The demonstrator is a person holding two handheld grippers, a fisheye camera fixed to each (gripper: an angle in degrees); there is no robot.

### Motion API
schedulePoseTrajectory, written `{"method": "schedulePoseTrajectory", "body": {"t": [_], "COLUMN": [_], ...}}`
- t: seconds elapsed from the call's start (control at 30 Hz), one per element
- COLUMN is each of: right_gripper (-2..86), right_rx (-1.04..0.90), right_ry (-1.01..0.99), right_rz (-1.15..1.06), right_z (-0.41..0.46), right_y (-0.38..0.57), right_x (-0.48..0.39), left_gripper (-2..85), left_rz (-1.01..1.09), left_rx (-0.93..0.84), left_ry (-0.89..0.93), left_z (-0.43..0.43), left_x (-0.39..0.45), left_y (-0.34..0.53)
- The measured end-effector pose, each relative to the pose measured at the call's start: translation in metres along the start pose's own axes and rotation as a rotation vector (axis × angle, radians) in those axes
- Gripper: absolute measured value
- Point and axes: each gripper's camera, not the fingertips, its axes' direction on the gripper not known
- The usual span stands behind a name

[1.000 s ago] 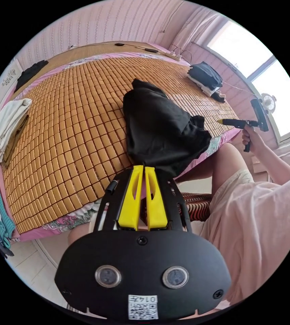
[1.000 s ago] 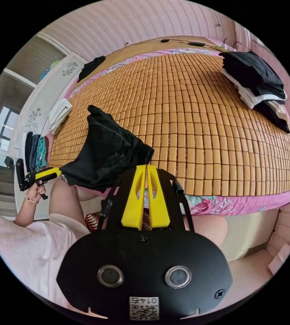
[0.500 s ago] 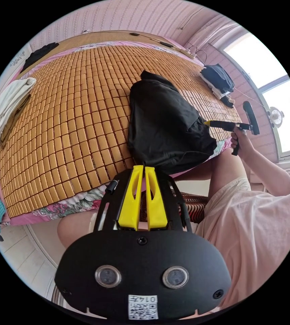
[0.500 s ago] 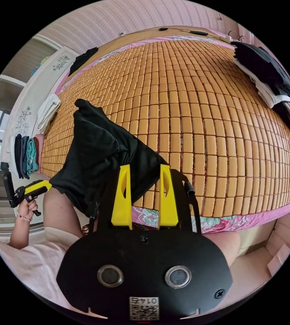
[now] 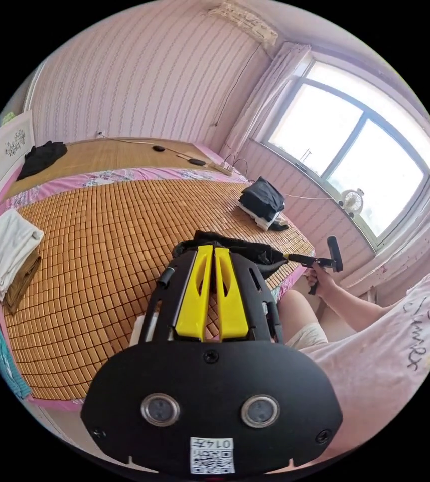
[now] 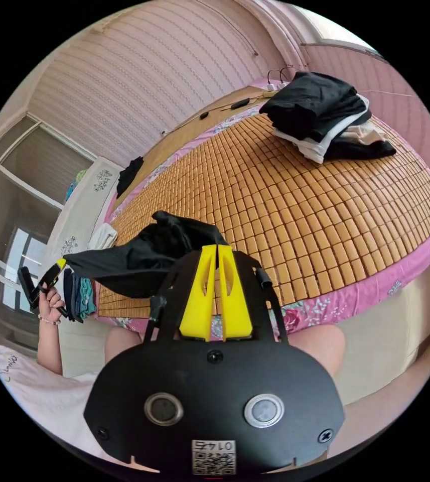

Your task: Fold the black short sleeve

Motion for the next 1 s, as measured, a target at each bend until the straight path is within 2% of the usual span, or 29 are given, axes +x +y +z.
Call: {"method": "schedulePoseTrajectory", "body": {"t": [0.1, 0.13, 0.17, 0.27, 0.33, 0.5, 0.57, 0.67, 0.77, 0.83, 0.87, 0.93, 1.0], "right_gripper": [0.1, 0.1, 0.1, 0.1, 0.2, 0.2, 0.2, 0.2, 0.2, 0.1, 0.1, 0.2, 0.1], "right_rx": [-0.159, -0.224, -0.260, -0.272, -0.280, -0.324, -0.318, -0.317, -0.321, -0.315, -0.307, -0.287, -0.255], "right_ry": [0.155, 0.175, 0.186, 0.205, 0.226, 0.238, 0.224, 0.218, 0.221, 0.222, 0.223, 0.219, 0.204], "right_rz": [0.087, 0.100, 0.103, 0.090, 0.056, 0.043, 0.061, 0.058, 0.049, 0.042, 0.038, 0.031, 0.027], "right_z": [0.017, 0.026, 0.031, 0.031, 0.031, 0.033, 0.028, 0.021, 0.013, 0.006, 0.001, -0.009, -0.022], "right_y": [0.028, 0.039, 0.048, 0.063, 0.067, 0.075, 0.081, 0.089, 0.095, 0.098, 0.099, 0.100, 0.101], "right_x": [0.042, 0.052, 0.059, 0.065, 0.065, 0.080, 0.091, 0.101, 0.111, 0.117, 0.120, 0.126, 0.134], "left_gripper": [-1.0, -0.9, -0.9, -0.6, 0.1, 5.1, 6.1, 8.4, 10.1, 8.8, 4.3, 1.2, 0.3], "left_rz": [0.016, -0.038, -0.081, -0.192, -0.195, -0.077, 0.068, 0.210, 0.378, 0.421, 0.415, 0.375, 0.324], "left_rx": [-0.106, -0.210, -0.322, -0.406, -0.431, -0.446, -0.411, -0.491, -0.497, -0.566, -0.612, -0.616, -0.591], "left_ry": [-0.091, -0.132, -0.096, -0.015, 0.010, -0.030, -0.093, -0.121, -0.180, -0.153, -0.178, -0.239, -0.192], "left_z": [0.035, 0.057, 0.077, 0.098, 0.104, 0.121, 0.130, 0.161, 0.188, 0.207, 0.216, 0.216, 0.200], "left_x": [0.002, -0.006, -0.013, -0.021, -0.017, 0.007, 0.030, 0.054, 0.079, 0.089, 0.091, 0.088, 0.082], "left_y": [-0.001, 0.009, 0.021, 0.050, 0.055, 0.039, 0.021, 0.004, -0.005, -0.006, -0.005, -0.002, 0.001]}}
